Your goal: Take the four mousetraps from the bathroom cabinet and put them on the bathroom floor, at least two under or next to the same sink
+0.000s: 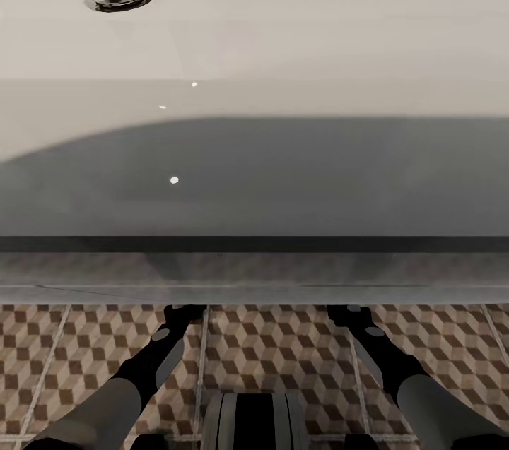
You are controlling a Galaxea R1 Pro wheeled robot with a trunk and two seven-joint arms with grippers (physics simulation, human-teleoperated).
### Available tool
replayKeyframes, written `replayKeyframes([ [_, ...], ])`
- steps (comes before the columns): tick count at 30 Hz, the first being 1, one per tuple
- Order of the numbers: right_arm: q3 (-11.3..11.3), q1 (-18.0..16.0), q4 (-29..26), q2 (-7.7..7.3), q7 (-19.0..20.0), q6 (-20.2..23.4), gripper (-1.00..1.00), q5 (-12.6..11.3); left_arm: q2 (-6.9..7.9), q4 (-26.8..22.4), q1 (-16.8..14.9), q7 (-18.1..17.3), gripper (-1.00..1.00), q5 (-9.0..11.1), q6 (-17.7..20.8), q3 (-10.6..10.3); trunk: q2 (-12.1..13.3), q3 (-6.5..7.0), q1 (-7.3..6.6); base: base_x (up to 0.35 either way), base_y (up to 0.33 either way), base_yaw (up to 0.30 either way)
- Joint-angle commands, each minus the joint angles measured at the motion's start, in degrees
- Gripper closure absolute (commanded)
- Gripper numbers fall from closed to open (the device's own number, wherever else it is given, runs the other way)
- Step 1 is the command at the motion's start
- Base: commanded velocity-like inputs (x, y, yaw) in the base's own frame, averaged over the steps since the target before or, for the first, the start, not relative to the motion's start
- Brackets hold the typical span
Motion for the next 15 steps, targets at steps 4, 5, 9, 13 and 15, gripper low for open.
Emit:
replayKeyframes([
  [4, 0.47, 0.0, 0.04, -0.06, -0.18, -0.22, 1.0, -0.81, -0.02, 0.02, -0.04, 0.66, 1.0, 0.31, -0.25, -0.52, -0.01, -0.03, -0.01, 0.0, 0.0, 0.0],
  [5, 0.47, 0.01, 0.04, -0.06, -0.18, -0.22, 1.0, -0.81, -0.01, 0.02, -0.03, 0.66, 1.0, 0.31, -0.25, -0.51, -0.01, -0.03, -0.01, 0.0, 0.0, 0.0],
  [9, 0.47, -0.01, 0.04, -0.06, -0.18, -0.22, 1.0, -0.81, 0.04, 0.02, -0.04, 0.66, 1.0, 0.31, -0.25, -0.52, -0.01, -0.03, -0.01, 0.0, 0.0, 0.0],
  [13, 0.47, -0.01, 0.04, -0.06, -0.18, -0.22, 1.0, -0.81, 0.06, 0.02, -0.04, 0.68, 1.0, 0.31, -0.25, -0.51, -0.01, -0.03, -0.01, 0.0, 0.0, 0.0],
  [15, 0.47, -0.02, 0.04, -0.06, -0.18, -0.22, 1.0, -0.81, 0.06, 0.02, -0.06, 0.67, 1.0, 0.31, -0.25, -0.51, -0.01, -0.03, -0.01, 0.0, 0.0, 0.0],
])
